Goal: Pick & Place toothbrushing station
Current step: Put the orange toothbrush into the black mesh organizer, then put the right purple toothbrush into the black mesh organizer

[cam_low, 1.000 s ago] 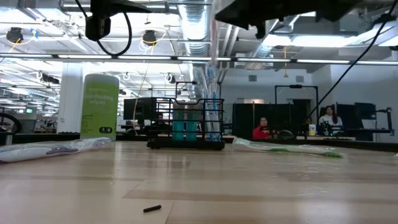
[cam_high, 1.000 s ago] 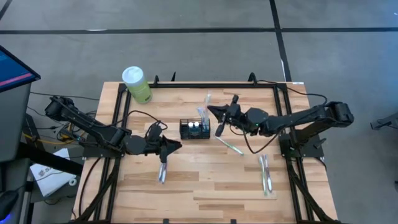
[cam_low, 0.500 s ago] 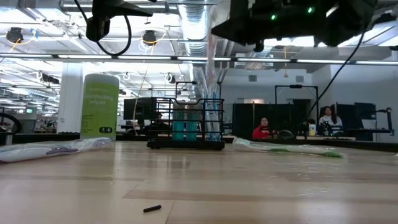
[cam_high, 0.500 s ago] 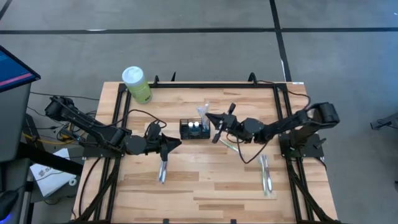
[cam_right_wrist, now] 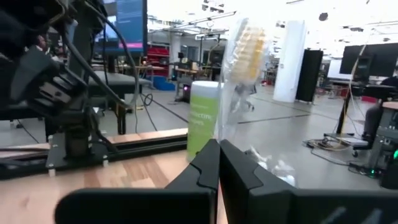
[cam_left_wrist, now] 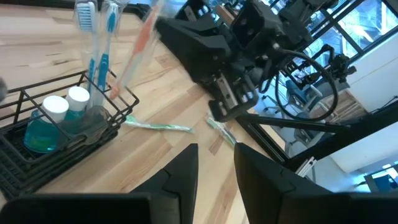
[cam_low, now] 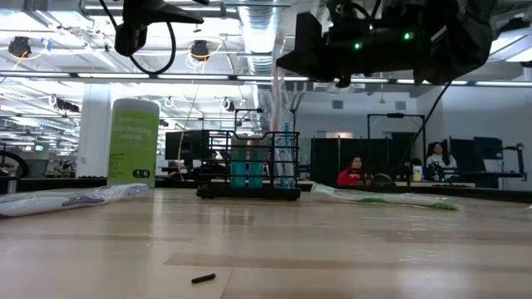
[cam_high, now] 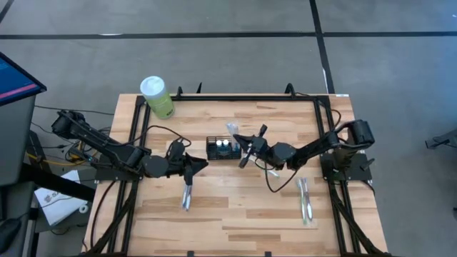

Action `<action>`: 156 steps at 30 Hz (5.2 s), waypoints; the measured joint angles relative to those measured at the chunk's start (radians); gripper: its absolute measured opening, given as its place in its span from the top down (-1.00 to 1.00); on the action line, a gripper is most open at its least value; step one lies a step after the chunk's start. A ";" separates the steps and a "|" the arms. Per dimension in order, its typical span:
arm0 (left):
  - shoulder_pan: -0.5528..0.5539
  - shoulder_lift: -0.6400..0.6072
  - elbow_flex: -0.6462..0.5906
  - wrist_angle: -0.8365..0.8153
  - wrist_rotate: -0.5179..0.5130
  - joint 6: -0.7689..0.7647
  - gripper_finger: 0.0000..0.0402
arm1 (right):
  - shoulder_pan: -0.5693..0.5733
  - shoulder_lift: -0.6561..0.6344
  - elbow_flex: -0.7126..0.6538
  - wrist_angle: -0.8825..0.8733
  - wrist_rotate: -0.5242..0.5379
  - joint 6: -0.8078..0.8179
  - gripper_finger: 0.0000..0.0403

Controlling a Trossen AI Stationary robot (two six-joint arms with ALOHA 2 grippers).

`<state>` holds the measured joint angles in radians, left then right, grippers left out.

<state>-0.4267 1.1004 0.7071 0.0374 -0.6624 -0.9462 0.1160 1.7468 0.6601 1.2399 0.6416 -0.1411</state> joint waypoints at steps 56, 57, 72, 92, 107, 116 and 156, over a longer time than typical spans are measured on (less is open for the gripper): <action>0.002 0.000 0.000 -0.006 -0.003 0.041 0.50 | 0.034 0.204 -0.040 -0.028 0.205 0.131 1.00; 0.002 0.000 0.000 -0.006 -0.003 0.040 0.50 | 0.033 0.204 -0.040 -0.031 0.205 0.131 1.00; 0.002 0.000 0.000 -0.006 -0.003 0.032 0.50 | 0.067 0.203 -0.040 0.010 0.205 0.134 0.49; 0.002 0.000 -0.001 -0.006 0.066 -0.004 0.50 | 0.293 -0.308 -0.018 -0.375 0.354 0.228 -0.24; 0.002 0.000 -0.001 0.012 0.228 -0.031 0.50 | 0.360 -0.561 0.312 -1.594 0.172 0.819 0.02; 0.002 0.000 -0.001 0.017 0.230 -0.029 0.50 | 0.267 -0.433 0.327 -1.801 -0.231 0.902 0.08; 0.048 0.011 -0.002 -0.212 0.369 -0.371 0.66 | -0.169 -0.373 0.327 -1.897 -0.782 0.549 0.14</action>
<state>-0.3790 1.1114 0.7048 -0.1745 -0.2939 -1.3174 -0.0528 1.3739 0.9867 -0.6573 -0.1406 0.4084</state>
